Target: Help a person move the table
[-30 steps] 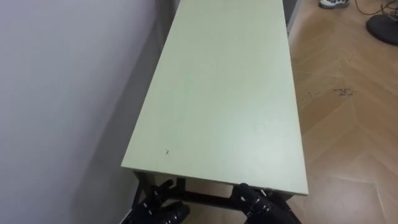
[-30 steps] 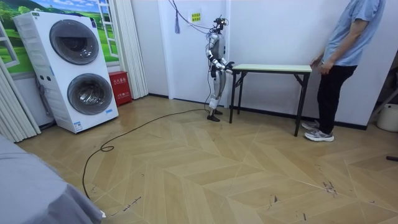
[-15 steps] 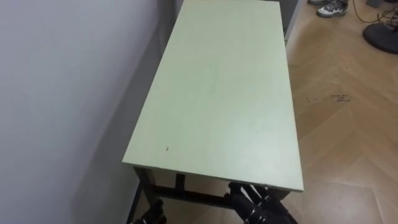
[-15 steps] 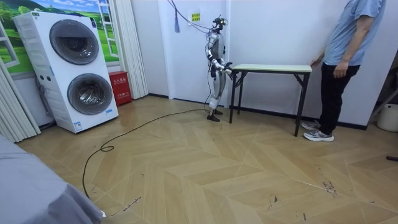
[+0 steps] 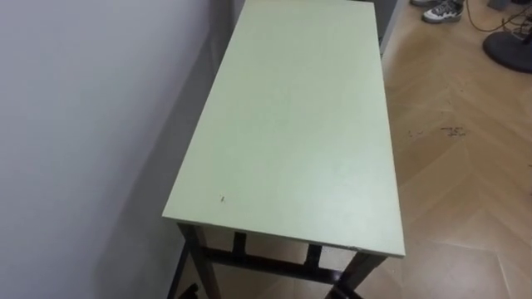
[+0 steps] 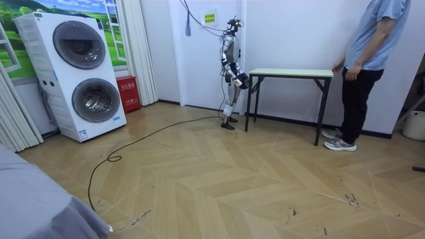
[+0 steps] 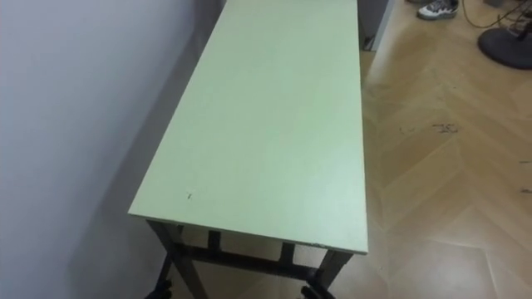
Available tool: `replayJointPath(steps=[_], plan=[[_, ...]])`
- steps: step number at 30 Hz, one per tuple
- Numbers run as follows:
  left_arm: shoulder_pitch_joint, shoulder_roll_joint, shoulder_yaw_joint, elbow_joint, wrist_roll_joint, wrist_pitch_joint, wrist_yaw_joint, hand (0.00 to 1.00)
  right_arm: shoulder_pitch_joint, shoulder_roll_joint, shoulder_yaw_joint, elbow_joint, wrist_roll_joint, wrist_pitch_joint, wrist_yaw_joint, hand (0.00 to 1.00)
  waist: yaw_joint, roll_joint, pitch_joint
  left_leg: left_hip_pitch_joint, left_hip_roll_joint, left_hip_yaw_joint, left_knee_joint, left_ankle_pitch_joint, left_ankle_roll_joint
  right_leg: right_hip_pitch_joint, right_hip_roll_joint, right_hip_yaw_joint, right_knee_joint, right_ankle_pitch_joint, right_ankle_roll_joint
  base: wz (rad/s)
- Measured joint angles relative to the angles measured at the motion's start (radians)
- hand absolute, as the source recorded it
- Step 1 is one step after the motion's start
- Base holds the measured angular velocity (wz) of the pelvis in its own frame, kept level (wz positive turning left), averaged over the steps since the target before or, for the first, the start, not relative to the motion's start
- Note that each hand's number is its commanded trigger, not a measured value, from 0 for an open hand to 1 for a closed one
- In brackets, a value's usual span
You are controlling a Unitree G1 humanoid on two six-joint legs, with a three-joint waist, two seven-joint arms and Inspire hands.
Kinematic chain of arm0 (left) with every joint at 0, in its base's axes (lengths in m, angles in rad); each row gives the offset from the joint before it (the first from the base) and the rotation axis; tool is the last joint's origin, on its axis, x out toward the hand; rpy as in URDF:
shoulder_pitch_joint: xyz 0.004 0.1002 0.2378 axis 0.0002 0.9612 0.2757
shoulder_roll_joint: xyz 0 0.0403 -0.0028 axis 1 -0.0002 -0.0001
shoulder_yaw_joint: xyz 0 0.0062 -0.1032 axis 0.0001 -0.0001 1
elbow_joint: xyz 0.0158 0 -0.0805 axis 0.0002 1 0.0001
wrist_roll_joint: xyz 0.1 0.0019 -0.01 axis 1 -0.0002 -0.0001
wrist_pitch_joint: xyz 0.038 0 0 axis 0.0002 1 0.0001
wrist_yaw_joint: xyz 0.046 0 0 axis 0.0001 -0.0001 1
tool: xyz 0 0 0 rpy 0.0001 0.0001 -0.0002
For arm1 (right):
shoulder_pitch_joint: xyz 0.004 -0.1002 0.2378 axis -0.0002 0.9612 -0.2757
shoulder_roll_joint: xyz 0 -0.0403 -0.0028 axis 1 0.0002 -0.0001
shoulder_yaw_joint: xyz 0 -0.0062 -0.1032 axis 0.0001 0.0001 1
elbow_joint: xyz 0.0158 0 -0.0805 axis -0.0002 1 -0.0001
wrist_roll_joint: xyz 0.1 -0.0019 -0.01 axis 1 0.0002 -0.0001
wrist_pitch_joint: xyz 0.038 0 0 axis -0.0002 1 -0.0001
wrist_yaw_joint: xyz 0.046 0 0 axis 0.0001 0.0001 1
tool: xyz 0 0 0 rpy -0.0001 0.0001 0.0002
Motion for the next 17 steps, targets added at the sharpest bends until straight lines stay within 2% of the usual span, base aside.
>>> replayJointPath(steps=[4,9,13,17], plan=[[-0.002,-0.003,0.023,0.096,0.001,0.000,0.041,0.00,-0.017,0.009,-0.027,0.097,-0.028,-0.003,-0.041,0.00,0.003,-0.001,0.0001,0.010,0.000,-0.002,-0.006,0.000,0.000,0.006,0.001,0.000,-0.002,0.000,0.000,0.01],[-0.015,-0.006,0.111,0.242,0.047,0.000,0.117,0.00,-0.031,0.012,-0.085,0.252,-0.053,-0.008,-0.093,0.00,0.002,-0.006,0.0031,0.013,0.000,-0.003,-0.010,0.000,0.000,0.008,0.001,0.001,-0.004,0.000,0.000,0.00],[-0.014,-0.009,0.151,0.284,0.063,0.005,0.161,0.00,-0.023,0.024,-0.136,0.330,-0.067,-0.006,-0.123,0.00,-0.002,-0.005,0.0051,0.013,0.000,-0.002,-0.011,0.000,0.000,0.010,0.002,0.002,-0.008,0.000,0.000,-0.01],[-0.016,-0.024,0.181,0.311,0.121,0.017,0.203,0.00,-0.024,0.035,-0.159,0.347,-0.070,-0.007,-0.149,0.00,-0.009,0.000,0.0014,0.014,-0.001,-0.004,-0.010,0.000,0.000,0.015,0.002,0.003,-0.015,0.000,0.000,-0.01]])
